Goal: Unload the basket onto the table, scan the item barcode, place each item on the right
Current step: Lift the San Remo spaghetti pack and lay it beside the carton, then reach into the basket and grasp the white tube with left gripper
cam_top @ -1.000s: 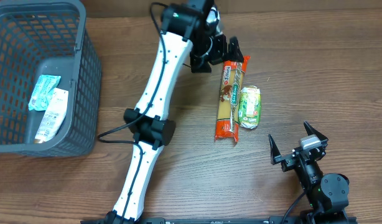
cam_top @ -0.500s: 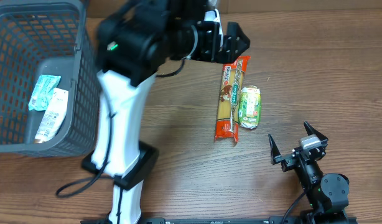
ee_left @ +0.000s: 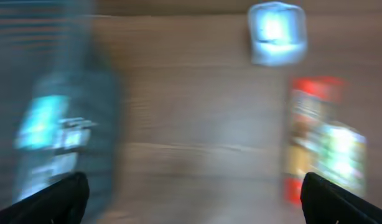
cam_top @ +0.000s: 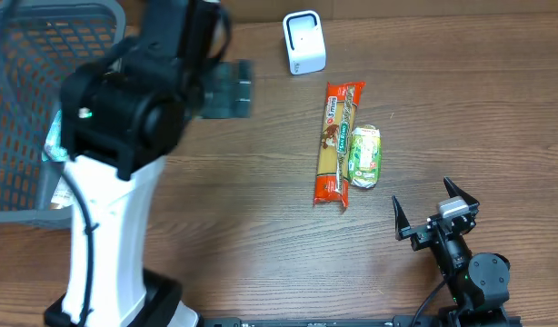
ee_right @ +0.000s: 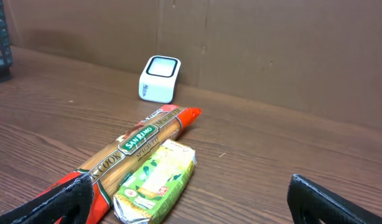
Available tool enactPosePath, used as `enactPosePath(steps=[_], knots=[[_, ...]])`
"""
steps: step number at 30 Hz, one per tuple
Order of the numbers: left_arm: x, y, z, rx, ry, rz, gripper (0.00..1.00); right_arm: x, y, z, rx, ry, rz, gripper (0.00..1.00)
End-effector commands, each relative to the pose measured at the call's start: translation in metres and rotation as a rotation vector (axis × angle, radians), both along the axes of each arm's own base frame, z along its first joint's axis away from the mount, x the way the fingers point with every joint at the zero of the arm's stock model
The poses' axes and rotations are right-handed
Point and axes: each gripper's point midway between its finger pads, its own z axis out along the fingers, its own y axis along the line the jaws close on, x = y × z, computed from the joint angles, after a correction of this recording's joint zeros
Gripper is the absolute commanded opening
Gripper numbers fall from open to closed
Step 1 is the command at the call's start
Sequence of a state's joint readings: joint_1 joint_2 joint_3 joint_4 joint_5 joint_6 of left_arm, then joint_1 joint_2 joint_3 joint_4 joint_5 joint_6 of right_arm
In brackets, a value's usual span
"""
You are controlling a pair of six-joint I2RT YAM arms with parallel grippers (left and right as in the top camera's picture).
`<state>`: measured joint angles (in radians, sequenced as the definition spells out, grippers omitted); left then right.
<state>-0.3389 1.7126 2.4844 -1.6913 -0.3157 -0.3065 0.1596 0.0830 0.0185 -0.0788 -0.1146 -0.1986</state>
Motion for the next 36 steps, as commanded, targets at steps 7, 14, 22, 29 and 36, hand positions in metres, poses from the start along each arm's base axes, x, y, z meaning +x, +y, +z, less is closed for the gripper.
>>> enactPosePath(steps=[7, 14, 22, 29, 36], knots=[[-0.044, 0.168, 0.027, 0.03, -0.085, 0.519, 1.0, 0.0, 0.0, -0.002, -0.001, -0.002, -0.003, 1.0], [-0.064, 0.232, -0.021, 0.004, 0.08, 0.741, 0.93, 0.0, 0.0, -0.002, -0.001, -0.002, -0.003, 1.0], [-0.025, 0.276, -0.089, 0.114, 0.25, 0.686, 1.0, 0.0, 0.0, -0.002, -0.001, -0.002, -0.003, 1.0], [0.021, 0.303, -0.135, 0.151, 0.309, 0.619, 0.96, 0.0, 0.0, -0.002, -0.001, -0.002, -0.003, 1.0], [0.033, 0.29, -0.223, 0.007, 0.57, 0.335, 0.84, 0.0, 0.0, -0.002, -0.001, -0.002, -0.003, 1.0]])
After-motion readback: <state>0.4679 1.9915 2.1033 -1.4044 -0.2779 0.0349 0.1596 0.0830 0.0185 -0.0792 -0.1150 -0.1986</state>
